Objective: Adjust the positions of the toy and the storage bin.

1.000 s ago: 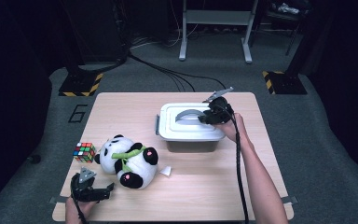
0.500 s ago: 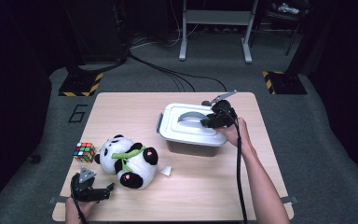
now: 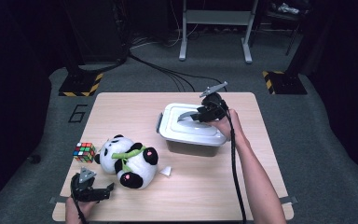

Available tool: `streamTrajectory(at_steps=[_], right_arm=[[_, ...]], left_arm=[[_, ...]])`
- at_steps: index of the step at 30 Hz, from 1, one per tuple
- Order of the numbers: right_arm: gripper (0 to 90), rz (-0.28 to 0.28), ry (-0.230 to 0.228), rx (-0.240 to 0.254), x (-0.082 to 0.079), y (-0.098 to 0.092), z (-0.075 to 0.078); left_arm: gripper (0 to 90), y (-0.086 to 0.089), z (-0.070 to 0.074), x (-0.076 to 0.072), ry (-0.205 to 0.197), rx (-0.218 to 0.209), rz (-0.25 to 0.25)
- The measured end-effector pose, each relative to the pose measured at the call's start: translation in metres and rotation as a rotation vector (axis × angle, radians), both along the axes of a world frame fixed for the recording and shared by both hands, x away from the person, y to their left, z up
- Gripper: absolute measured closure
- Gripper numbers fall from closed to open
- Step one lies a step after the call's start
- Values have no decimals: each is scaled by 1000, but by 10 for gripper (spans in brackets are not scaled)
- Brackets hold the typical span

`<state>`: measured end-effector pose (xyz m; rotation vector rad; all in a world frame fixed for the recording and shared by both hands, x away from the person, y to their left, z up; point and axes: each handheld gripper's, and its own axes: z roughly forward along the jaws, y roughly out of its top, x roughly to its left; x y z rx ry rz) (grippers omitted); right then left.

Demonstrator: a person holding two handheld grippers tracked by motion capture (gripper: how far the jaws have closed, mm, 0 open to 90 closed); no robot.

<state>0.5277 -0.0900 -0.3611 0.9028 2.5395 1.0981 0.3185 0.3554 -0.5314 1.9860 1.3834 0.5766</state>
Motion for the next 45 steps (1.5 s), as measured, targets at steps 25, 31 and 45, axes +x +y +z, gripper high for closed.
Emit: streamTrajectory(at_steps=[25,31,45], right_arm=[[634,-34,10,32,-29,-1,-1],[589,-20,-46,-62,-26,19,3],[667,-38,17,-5,-25,20,1]], left_arm=[[7,0,0,0,1,1,-1],[7,0,0,0,0,0,0],[7,0,0,0,0,1,-1]])
